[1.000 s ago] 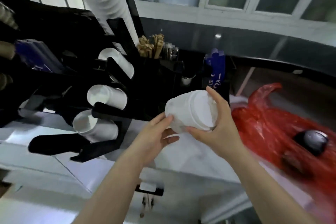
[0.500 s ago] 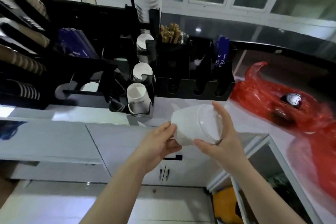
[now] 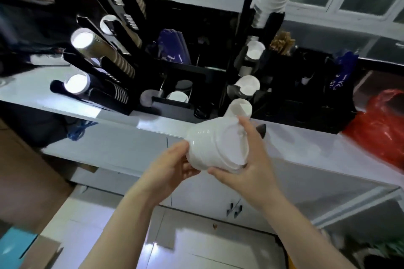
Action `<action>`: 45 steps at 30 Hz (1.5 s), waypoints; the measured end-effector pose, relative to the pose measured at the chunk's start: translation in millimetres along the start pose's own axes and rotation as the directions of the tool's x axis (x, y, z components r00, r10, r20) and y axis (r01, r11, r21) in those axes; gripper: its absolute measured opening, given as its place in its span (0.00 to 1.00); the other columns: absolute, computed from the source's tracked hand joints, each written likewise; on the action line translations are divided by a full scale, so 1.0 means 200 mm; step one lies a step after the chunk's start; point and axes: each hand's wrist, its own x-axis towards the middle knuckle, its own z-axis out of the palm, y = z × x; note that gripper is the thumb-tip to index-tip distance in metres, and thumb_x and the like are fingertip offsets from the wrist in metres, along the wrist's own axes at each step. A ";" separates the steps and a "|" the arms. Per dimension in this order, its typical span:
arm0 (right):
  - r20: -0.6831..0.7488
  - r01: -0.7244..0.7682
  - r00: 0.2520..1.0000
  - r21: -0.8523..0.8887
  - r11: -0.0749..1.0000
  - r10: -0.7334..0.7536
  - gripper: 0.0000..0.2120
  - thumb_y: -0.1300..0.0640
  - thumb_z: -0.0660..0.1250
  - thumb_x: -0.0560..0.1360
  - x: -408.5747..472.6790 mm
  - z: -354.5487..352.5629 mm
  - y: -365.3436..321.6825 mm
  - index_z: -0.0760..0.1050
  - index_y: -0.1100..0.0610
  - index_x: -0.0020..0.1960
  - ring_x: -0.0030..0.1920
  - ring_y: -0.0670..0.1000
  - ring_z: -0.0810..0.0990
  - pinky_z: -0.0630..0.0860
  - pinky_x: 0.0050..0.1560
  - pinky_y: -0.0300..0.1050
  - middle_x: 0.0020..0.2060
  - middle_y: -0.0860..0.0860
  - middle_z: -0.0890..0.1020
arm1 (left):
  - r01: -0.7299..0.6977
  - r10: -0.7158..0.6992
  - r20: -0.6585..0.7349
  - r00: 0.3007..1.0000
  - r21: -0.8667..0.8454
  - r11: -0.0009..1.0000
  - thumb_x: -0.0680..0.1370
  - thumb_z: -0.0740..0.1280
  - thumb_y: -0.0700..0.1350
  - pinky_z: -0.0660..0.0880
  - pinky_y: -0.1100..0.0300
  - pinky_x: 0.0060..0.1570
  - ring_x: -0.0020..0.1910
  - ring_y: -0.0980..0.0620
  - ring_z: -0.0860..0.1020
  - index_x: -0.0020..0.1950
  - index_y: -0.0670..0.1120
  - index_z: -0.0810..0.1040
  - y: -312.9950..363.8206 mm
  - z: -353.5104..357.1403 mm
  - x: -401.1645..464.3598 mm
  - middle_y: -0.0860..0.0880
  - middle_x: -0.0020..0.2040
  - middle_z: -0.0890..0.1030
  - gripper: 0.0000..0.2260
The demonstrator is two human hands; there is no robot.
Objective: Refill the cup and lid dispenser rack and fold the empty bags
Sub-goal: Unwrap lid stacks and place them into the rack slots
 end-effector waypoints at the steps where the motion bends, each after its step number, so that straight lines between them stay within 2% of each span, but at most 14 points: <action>1: -0.012 0.006 1.000 -0.014 1.000 -0.007 0.50 0.43 0.78 0.59 0.05 0.09 -0.03 0.52 0.31 0.72 0.67 0.35 0.62 0.66 0.62 0.39 0.65 0.31 0.61 | -0.008 0.008 0.013 1.000 0.004 1.000 0.77 0.60 0.53 0.78 0.57 0.51 0.51 0.47 0.81 0.58 0.47 0.81 0.05 -0.08 0.01 0.43 0.54 0.82 0.16; 9: -0.106 -0.014 0.994 0.003 1.000 0.014 0.49 0.54 0.81 0.60 0.45 0.64 -0.13 0.52 0.31 0.66 0.62 0.27 0.62 0.63 0.56 0.20 0.61 0.25 0.60 | -0.042 0.042 -0.016 0.999 0.014 0.999 0.79 0.60 0.51 0.74 0.49 0.60 0.49 0.49 0.78 0.63 0.46 0.77 0.37 -0.60 0.18 0.49 0.46 0.82 0.16; 14: -0.179 -0.081 0.982 -0.071 0.994 0.067 0.50 0.57 0.80 0.62 0.67 0.74 -0.11 0.55 0.43 0.74 0.64 0.29 0.59 0.66 0.65 0.37 0.65 0.42 0.60 | 0.082 -0.089 -0.070 0.994 -0.089 0.993 0.79 0.60 0.49 0.74 0.55 0.53 0.46 0.50 0.80 0.58 0.51 0.79 0.43 -0.70 0.40 0.48 0.48 0.82 0.12; 16: -0.203 -0.084 0.977 -0.098 0.992 0.063 0.51 0.58 0.80 0.62 0.75 0.77 -0.06 0.53 0.42 0.75 0.64 0.28 0.58 0.64 0.65 0.36 0.63 0.42 0.59 | 0.101 -0.110 -0.070 0.992 -0.123 0.987 0.79 0.61 0.48 0.77 0.54 0.56 0.50 0.48 0.81 0.58 0.50 0.81 0.45 -0.73 0.50 0.47 0.52 0.83 0.12; 18: -0.207 -0.089 0.976 -0.100 0.991 0.066 0.53 0.57 0.80 0.62 0.85 0.78 0.00 0.51 0.38 0.75 0.63 0.28 0.58 0.62 0.62 0.28 0.61 0.36 0.58 | 0.084 -0.098 -0.068 0.993 -0.184 0.979 0.79 0.61 0.46 0.80 0.55 0.50 0.50 0.48 0.82 0.55 0.48 0.82 0.47 -0.74 0.60 0.46 0.53 0.84 0.11; 21: -0.216 -0.072 0.975 -0.109 0.991 0.048 0.53 0.56 0.80 0.62 1.00 0.77 0.10 0.51 0.35 0.74 0.62 0.26 0.58 0.59 0.56 0.18 0.60 0.32 0.59 | 0.048 -0.057 -0.033 0.998 -0.216 0.975 0.80 0.60 0.43 0.74 0.62 0.32 0.39 0.51 0.81 0.54 0.47 0.82 0.51 -0.75 0.73 0.47 0.44 0.83 0.12; 23: -0.243 -0.059 0.969 -0.105 0.993 0.032 0.50 0.54 0.80 0.61 1.09 0.76 0.14 0.54 0.35 0.72 0.63 0.27 0.59 0.59 0.55 0.17 0.62 0.33 0.61 | 0.043 -0.046 -0.020 0.999 -0.132 0.990 0.78 0.63 0.44 0.74 0.63 0.34 0.38 0.53 0.81 0.61 0.47 0.78 0.52 -0.75 0.81 0.49 0.45 0.83 0.13; 27: -0.256 -0.047 0.966 -0.127 0.991 0.014 0.43 0.50 0.77 0.60 1.20 0.76 0.22 0.59 0.37 0.68 0.64 0.29 0.61 0.62 0.54 0.20 0.64 0.38 0.64 | 0.019 -0.014 -0.103 0.995 0.040 0.999 0.67 0.71 0.47 0.77 0.51 0.58 0.48 0.48 0.82 0.65 0.53 0.69 0.50 -0.76 0.96 0.43 0.50 0.84 0.27; 31: -0.255 -0.059 0.967 -0.192 0.980 0.008 0.42 0.53 0.77 0.62 1.25 0.74 0.30 0.60 0.42 0.70 0.63 0.33 0.62 0.61 0.56 0.24 0.66 0.40 0.64 | -0.030 0.045 -0.099 0.994 0.148 0.989 0.75 0.65 0.35 0.79 0.55 0.52 0.49 0.45 0.83 0.64 0.53 0.70 0.47 -0.76 1.04 0.43 0.49 0.84 0.20; 33: -0.269 -0.072 0.963 -0.217 0.974 0.011 0.42 0.56 0.78 0.62 1.25 0.74 0.32 0.61 0.46 0.71 0.64 0.37 0.63 0.60 0.58 0.22 0.67 0.44 0.65 | -0.044 0.078 -0.131 0.988 0.244 0.969 0.75 0.62 0.32 0.79 0.50 0.52 0.45 0.47 0.83 0.64 0.51 0.73 0.47 -0.75 1.07 0.45 0.48 0.84 0.21; 35: -0.289 -0.069 0.957 -0.241 0.968 -0.004 0.43 0.58 0.79 0.62 1.26 0.73 0.34 0.62 0.49 0.71 0.64 0.38 0.64 0.58 0.58 0.19 0.67 0.47 0.66 | -0.079 0.148 -0.129 0.981 0.431 0.899 0.75 0.60 0.33 0.77 0.50 0.53 0.46 0.48 0.81 0.64 0.54 0.74 0.48 -0.75 1.10 0.47 0.49 0.82 0.22; 38: -0.301 -0.075 0.953 -0.273 0.959 -0.012 0.43 0.59 0.80 0.60 1.28 0.73 0.36 0.63 0.50 0.70 0.62 0.37 0.64 0.57 0.58 0.19 0.65 0.49 0.67 | -0.060 0.234 -0.115 0.965 0.775 0.629 0.75 0.60 0.37 0.73 0.55 0.55 0.53 0.48 0.74 0.68 0.60 0.69 0.46 -0.77 1.13 0.49 0.55 0.72 0.25; 43: -0.255 -0.068 0.967 -0.317 0.946 -0.016 0.45 0.60 0.81 0.58 1.28 0.76 0.36 0.62 0.46 0.69 0.64 0.36 0.62 0.56 0.59 0.19 0.65 0.43 0.64 | 0.060 0.408 -0.144 0.901 0.976 0.211 0.75 0.62 0.42 0.61 0.55 0.64 0.64 0.44 0.63 0.69 0.61 0.68 0.42 -0.83 1.13 0.49 0.72 0.58 0.24; 45: -0.253 -0.076 0.967 -0.334 0.940 -0.012 0.46 0.59 0.81 0.58 1.28 0.77 0.37 0.62 0.46 0.69 0.64 0.36 0.62 0.56 0.59 0.18 0.66 0.43 0.64 | 0.041 0.458 -0.087 0.885 0.993 0.108 0.73 0.64 0.43 0.66 0.51 0.62 0.63 0.41 0.64 0.68 0.59 0.70 0.40 -0.84 1.13 0.47 0.74 0.59 0.24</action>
